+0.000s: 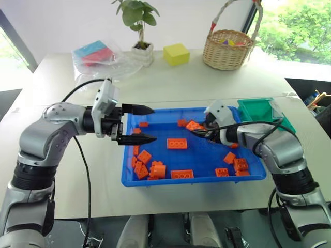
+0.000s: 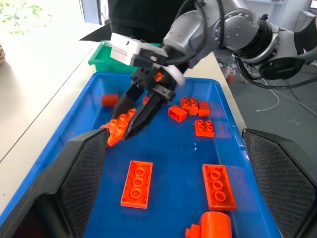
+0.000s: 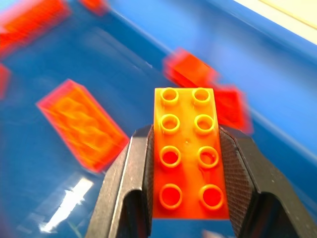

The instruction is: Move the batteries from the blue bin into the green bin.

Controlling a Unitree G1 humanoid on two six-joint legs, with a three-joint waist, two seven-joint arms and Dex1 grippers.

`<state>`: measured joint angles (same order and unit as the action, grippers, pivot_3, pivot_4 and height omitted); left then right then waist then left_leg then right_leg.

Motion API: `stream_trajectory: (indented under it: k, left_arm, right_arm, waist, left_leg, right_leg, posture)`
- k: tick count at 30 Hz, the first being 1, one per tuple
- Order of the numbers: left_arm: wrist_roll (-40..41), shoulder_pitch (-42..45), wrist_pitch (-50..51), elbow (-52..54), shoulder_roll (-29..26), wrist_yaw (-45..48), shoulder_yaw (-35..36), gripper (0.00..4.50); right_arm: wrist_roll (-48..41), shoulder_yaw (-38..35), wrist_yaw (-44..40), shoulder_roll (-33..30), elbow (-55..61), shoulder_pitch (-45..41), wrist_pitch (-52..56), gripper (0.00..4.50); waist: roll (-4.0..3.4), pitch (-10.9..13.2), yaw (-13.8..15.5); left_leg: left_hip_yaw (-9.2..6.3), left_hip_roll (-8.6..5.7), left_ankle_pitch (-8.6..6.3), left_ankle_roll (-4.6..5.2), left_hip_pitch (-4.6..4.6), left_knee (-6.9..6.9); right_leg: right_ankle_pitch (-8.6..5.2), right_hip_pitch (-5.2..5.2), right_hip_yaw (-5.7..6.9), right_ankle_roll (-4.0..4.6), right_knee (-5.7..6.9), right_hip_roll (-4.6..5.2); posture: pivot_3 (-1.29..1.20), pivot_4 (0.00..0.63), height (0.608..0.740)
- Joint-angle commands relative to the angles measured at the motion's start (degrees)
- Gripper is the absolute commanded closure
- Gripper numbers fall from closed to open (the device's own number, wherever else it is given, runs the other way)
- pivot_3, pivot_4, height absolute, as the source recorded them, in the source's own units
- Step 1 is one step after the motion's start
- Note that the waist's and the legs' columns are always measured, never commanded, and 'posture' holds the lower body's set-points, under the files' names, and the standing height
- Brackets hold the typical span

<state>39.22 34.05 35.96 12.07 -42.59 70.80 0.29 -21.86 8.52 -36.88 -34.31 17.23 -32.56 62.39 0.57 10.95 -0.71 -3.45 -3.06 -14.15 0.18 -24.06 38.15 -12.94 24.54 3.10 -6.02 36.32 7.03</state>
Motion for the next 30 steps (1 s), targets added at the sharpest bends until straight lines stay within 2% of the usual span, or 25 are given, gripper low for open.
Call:
stream_trajectory:
  k: [1,2,5,6,9,12,15,19,21,30]
  left_arm:
    - [-0.1,1.3,-0.8,0.1,0.0,0.1,0.6,0.0]
    - [-0.1,1.4,-0.9,0.0,0.0,0.2,0.5,0.0]
    - [-0.2,1.6,-1.1,-0.2,0.0,0.2,0.5,0.0]
    - [-0.2,1.6,-1.1,-0.1,0.0,0.2,0.6,0.0]
    - [-0.3,1.6,-1.1,-0.1,-0.1,0.3,0.7,0.0]
    - [-0.4,1.7,-1.2,-0.4,-0.3,0.7,0.6,0.0]
    - [-0.6,2.0,-1.5,-0.8,-0.1,0.7,0.5,0.0]
    - [-0.9,2.0,-1.8,-1.0,0.2,0.8,0.5,0.0]
    - [-1.0,1.9,-1.9,-0.9,0.3,0.8,0.6,0.0]
    - [-0.8,1.9,-1.8,-0.3,0.0,0.1,1.0,0.0]
  right_arm:
    - [-0.8,1.7,1.0,1.7,3.0,0.6,1.6,2.21]
    - [-0.6,2.6,1.3,2.0,3.1,1.0,1.7,1.84]
    - [0.2,4.3,1.5,1.7,3.3,1.4,1.2,0.27]
    - [0.4,4.3,0.8,0.7,3.1,1.1,0.6,0.06]
    - [0.4,3.2,-3.6,-3.9,1.8,-0.6,-2.3,0.06]
    - [1.8,3.1,-14.5,-13.9,-2.6,-3.9,-10.9,0.06]
    - [3.4,4.4,-25.2,-21.2,-9.0,-6.2,-20.3,0.06]
    - [7.5,6.9,-35.4,-25.6,-15.7,-6.5,-32.5,0.06]
    - [10.9,8.8,-37.9,-25.3,-20.2,-7.3,-38.0,0.06]
    - [21.5,11.4,-39.2,-17.9,-39.8,-13.3,-60.6,0.06]
  waist:
    - [0.0,0.0,0.1]
    - [0.0,0.0,0.1]
    - [0.0,0.0,0.1]
    - [0.0,0.0,0.1]
    - [0.0,0.0,0.1]
    - [-0.02,0.0,0.1]
    - [0.0,0.0,0.0]
    - [0.0,0.0,-0.2]
    - [0.0,0.0,-0.3]
    - [-0.01,0.0,0.0]
  left_leg:
    - [0.0,0.0,0.0,0.0,0.0,0.0]
    - [0.0,-0.01,0.0,0.0,0.0,0.01]
    - [0.0,-0.02,0.0,0.0,0.0,0.01]
    - [0.0,-0.02,0.0,0.0,0.0,0.01]
    - [0.0,-0.02,0.0,0.0,0.0,0.01]
    - [0.04,-0.04,0.0,0.0,0.0,0.02]
    - [0.04,-0.03,0.0,0.0,0.01,0.02]
    - [0.05,0.03,0.0,0.01,0.04,-0.03]
    - [0.08,0.04,0.0,0.0,0.05,-0.02]
    - [0.09,0.03,0.02,-0.04,0.05,-0.01]
  right_leg:
    - [0.0,0.0,0.0,0.0,0.0,0.0]
    - [0.0,-0.01,0.0,0.0,0.0,0.0]
    - [0.0,-0.01,-0.01,0.0,0.0,0.01]
    - [0.0,0.0,-0.01,0.0,0.0,0.01]
    - [0.0,0.0,-0.01,0.0,0.01,0.01]
    - [0.0,-0.01,-0.01,-0.01,0.0,0.01]
    - [-0.01,-0.03,0.01,-0.01,-0.04,0.01]
    - [-0.01,-0.03,0.02,-0.02,-0.03,-0.03]
    - [0.0,-0.03,0.01,-0.02,-0.03,-0.04]
    - [0.0,-0.01,-0.03,-0.01,-0.03,-0.02]
  posture:
    - [0.0,0.15,0.702]
    - [0.0,0.15,0.702]
    - [0.0,0.15,0.702]
    - [0.0,0.15,0.702]
    - [0.0,0.15,0.702]
    - [0.0,0.15,0.702]
    - [0.0,0.15,0.702]
    - [0.0,0.15,0.702]
    - [0.0,0.15,0.702]
    - [0.0,0.15,0.702]
